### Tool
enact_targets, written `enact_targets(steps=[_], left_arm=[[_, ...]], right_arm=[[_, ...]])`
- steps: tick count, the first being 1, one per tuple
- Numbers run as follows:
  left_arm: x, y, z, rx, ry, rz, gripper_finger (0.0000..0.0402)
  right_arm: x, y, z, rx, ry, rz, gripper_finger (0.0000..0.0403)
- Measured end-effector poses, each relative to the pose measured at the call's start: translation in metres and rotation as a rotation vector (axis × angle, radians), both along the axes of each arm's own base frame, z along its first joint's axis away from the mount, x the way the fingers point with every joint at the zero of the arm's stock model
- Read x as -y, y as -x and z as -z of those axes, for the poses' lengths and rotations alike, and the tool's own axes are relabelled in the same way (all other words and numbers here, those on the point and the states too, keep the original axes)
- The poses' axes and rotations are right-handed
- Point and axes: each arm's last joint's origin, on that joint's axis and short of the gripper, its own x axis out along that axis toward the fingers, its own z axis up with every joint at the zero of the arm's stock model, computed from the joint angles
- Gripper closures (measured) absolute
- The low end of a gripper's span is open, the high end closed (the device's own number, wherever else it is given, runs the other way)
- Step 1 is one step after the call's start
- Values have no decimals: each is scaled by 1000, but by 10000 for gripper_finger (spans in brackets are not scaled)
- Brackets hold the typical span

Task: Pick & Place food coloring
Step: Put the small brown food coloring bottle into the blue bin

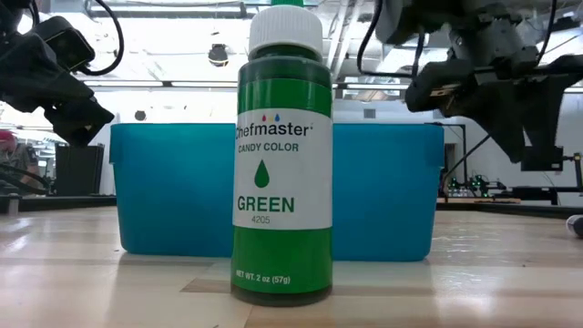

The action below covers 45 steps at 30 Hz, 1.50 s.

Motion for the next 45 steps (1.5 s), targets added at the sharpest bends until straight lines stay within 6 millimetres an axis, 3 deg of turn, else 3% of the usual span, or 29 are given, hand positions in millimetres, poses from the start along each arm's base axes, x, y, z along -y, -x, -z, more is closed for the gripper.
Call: enact_targets(steps=[4,10,18,27,38,45], left_arm=[[0,0,0,2,-18,5,227],[0,0,0,2,-19,6,227],[0,0,0,1,-12,4,227],[-2,0,0,8,-25,-48,227],[-3,0,-1,14,-6,-90,227],[-3,0,-1,11,19,-97,227]], right_arm=[[17,4,-1,-4,-32,-204,282],[32,5,-2,28,-88,-378,282],[21,8,-3,64,-209,-525,282],[3,6,-2,115,-221,-632,282],[-2,-10,53,-46,-353,-753,282],[-5,-23,65,-47,-366,-790,282]])
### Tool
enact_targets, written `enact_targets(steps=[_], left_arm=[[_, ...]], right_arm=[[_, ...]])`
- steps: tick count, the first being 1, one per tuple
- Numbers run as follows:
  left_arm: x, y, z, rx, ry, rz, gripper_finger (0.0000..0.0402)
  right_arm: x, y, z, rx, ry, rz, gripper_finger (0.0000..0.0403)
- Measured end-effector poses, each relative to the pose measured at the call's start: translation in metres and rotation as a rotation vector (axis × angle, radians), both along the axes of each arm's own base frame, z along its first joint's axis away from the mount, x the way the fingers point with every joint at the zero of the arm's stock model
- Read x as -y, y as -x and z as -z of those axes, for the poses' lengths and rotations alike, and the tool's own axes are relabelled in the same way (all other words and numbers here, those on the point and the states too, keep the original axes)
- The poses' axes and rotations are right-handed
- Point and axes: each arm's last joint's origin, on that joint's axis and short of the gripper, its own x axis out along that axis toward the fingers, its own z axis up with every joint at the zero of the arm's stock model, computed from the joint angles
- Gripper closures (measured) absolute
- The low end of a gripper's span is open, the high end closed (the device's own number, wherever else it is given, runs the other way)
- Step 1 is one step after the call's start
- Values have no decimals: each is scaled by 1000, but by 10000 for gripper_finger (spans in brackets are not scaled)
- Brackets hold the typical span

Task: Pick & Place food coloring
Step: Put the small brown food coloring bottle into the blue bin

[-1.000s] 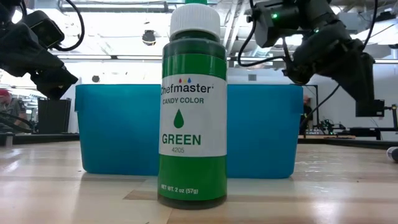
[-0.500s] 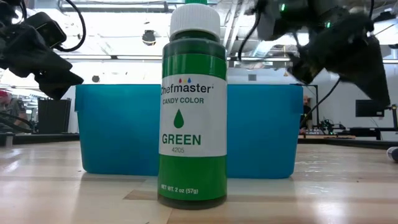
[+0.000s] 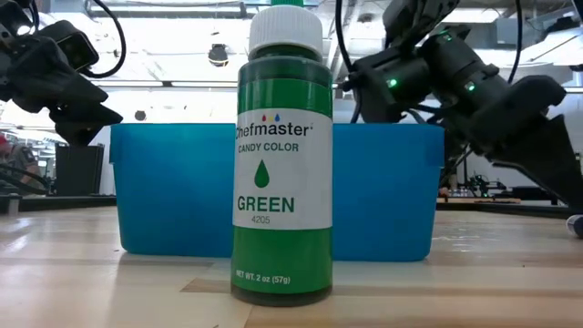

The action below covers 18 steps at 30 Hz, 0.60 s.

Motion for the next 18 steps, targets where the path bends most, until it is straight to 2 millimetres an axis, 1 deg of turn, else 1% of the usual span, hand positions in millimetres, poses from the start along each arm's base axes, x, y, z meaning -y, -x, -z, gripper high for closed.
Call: enact_targets(steps=[3,8,11,14,18], left_arm=[[0,0,0,0,0,0,227],[0,0,0,1,0,0,227],[0,0,0,1,0,0,227],[0,0,0,1,1,1,227],[0,0,0,1,1,1,227]], right_arm=[[-4,-1,5,-10,1,-12,282],[-11,-2,6,19,11,-21,282],[-12,-2,2,35,24,-9,282],[-13,-2,3,38,27,-12,282],[-16,-7,5,90,11,3,282]])
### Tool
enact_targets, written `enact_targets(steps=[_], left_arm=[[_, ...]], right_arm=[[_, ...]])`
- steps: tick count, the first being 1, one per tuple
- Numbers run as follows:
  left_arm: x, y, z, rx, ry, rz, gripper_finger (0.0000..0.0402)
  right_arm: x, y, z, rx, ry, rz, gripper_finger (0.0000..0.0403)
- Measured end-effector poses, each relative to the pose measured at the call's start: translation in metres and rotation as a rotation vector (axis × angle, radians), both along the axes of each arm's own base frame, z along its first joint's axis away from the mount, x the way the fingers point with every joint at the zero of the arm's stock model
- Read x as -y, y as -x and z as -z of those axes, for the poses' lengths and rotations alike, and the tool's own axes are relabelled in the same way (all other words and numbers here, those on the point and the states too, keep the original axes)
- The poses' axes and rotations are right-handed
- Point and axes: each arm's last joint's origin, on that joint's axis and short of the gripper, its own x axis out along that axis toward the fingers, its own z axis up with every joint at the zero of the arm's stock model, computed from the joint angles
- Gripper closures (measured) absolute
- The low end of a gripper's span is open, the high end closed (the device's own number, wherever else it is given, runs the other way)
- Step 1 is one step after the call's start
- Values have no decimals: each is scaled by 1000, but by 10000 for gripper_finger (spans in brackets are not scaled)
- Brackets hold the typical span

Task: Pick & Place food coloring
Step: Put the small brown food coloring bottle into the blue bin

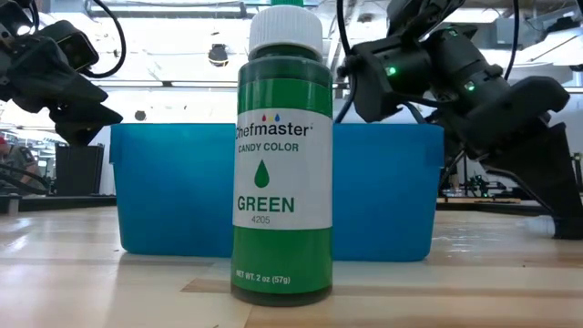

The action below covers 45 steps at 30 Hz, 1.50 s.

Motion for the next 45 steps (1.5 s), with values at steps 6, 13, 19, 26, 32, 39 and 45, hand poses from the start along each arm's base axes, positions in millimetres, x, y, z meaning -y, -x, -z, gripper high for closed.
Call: enact_targets(steps=[6,13,19,26,32,39,45], left_arm=[[0,0,0,0,5,-1,227],[0,0,0,0,5,-1,227],[0,0,0,0,15,-3,227],[0,0,0,0,15,-4,227],[0,0,0,0,17,-4,227],[0,0,0,0,19,-4,227],[0,0,0,-1,27,-6,227]], right_arm=[[-1,-2,1,17,6,13,282],[-1,-5,2,67,19,-10,282],[-3,-8,3,100,30,-19,282],[-2,-8,3,99,61,-13,294],[-6,-7,5,92,68,-29,321],[-9,-6,5,89,71,-29,340],[-9,-5,4,90,71,-28,340]])
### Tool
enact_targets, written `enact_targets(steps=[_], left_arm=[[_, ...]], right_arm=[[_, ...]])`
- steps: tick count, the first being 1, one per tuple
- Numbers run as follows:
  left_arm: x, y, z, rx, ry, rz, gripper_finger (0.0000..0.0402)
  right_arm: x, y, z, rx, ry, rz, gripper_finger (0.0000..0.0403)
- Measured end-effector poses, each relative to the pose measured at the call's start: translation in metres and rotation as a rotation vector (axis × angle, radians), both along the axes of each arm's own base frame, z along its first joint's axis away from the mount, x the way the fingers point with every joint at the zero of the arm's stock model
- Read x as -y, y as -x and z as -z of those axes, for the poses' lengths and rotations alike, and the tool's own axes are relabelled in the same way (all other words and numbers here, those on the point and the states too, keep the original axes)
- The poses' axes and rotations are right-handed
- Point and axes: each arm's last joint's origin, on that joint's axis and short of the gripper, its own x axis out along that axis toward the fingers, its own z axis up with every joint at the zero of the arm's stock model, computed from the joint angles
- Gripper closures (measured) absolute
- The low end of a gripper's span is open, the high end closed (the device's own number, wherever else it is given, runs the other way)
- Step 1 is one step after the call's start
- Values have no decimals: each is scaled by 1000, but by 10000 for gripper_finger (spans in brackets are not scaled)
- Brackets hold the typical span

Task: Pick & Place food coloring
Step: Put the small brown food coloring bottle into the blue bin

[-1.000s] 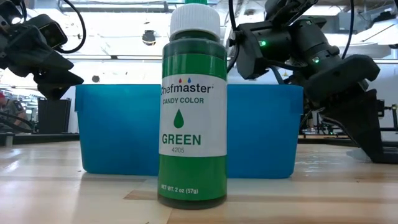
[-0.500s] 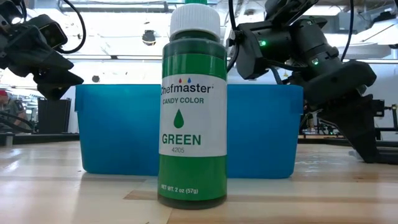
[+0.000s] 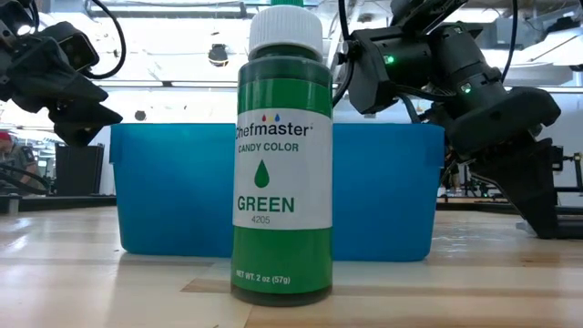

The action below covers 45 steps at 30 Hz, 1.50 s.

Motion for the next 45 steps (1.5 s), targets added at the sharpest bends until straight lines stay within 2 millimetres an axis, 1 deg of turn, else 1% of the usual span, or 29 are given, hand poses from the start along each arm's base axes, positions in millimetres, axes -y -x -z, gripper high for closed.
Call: enact_targets(steps=[7,11,16,21,27,33,36,40,45], left_arm=[[0,0,0,0,0,0,227],[0,0,0,2,1,-1,227],[0,0,0,6,2,-2,227],[0,0,0,7,2,-2,227],[0,0,-1,10,3,-3,227],[1,-2,-6,65,27,-3,227],[1,-2,-10,102,43,-3,227],[1,-2,-11,111,49,-4,227],[1,-2,-11,107,97,-15,227]], right_arm=[[2,0,-4,8,0,24,341],[2,3,-15,30,-1,27,341],[7,7,-38,94,14,58,342],[16,13,-70,213,35,107,342],[19,17,-109,465,15,122,342],[21,16,-140,734,18,133,342],[19,11,-151,866,12,112,342],[13,2,-161,1036,5,58,342],[6,-12,-166,1197,37,11,342]])
